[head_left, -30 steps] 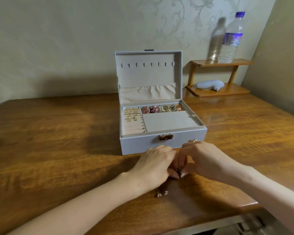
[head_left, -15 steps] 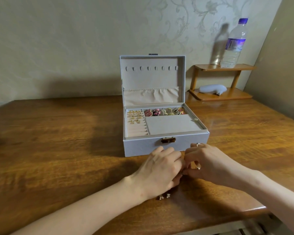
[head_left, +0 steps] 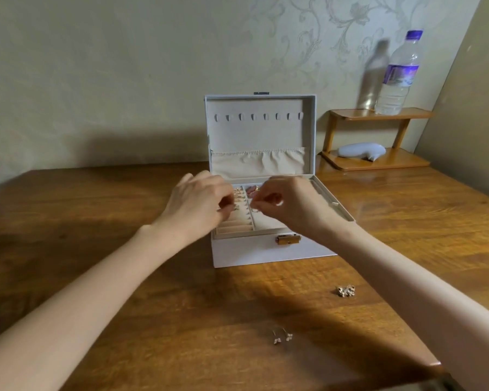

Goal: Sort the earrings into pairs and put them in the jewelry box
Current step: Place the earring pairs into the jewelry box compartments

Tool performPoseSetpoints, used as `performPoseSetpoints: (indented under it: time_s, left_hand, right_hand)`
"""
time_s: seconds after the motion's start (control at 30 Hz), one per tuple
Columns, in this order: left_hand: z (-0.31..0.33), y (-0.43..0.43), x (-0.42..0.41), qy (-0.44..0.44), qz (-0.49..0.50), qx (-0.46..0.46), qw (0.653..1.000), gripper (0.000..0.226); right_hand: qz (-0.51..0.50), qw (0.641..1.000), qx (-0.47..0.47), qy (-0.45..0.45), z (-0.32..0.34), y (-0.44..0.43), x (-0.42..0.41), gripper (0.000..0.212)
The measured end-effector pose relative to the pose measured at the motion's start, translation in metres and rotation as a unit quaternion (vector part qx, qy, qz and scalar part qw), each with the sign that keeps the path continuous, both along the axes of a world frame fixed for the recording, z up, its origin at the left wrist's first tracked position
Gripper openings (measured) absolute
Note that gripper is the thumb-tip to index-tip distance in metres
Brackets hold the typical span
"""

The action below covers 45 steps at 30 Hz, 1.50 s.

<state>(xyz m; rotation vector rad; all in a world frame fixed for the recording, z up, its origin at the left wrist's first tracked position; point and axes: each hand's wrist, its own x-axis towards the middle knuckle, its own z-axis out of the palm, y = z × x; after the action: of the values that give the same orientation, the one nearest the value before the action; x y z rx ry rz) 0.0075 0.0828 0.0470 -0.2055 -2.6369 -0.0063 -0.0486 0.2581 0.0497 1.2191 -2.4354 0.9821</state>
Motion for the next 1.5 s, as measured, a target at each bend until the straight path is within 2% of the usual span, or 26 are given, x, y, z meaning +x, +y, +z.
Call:
performPoseSetpoints:
  time_s: [0.27,0.43,0.6,0.73,0.87,1.03,1.5]
  left_hand:
    - [-0.001,-0.002,-0.011,-0.061,0.033,-0.103,0.992,0.015]
    - [-0.001,0.002,-0.011,-0.05,0.038,-0.113,0.992,0.009]
    - [-0.006,0.006,-0.011,-0.042,0.046,-0.132,0.989,0.014]
    - [-0.005,0.003,-0.009,-0.043,0.044,-0.114,0.992,0.015]
    - [-0.011,-0.008,0.0,-0.013,0.027,-0.053,0.998,0.026]
    - [-0.027,-0.015,0.009,0.034,-0.018,-0.006,0.999,0.02]
    - [-0.035,-0.014,0.008,0.001,-0.019,-0.003,1.0,0.039]
  right_hand:
    - [-0.009,0.998,0.054,0.026,-0.016,-0.034,-0.028,0.01]
    - [0.002,0.996,0.077,0.042,-0.022,-0.034,-0.03,0.011]
    - [-0.002,0.994,0.087,0.063,-0.022,-0.035,-0.029,0.013]
    - [-0.001,0.996,0.069,0.061,-0.023,-0.033,-0.029,0.012]
    - [0.004,0.997,0.046,0.069,-0.025,-0.021,-0.025,0.017]
    - [0.018,0.994,0.054,0.095,-0.033,-0.011,-0.018,0.02]
    - [0.01,0.991,0.111,0.068,-0.037,-0.009,-0.016,0.037]
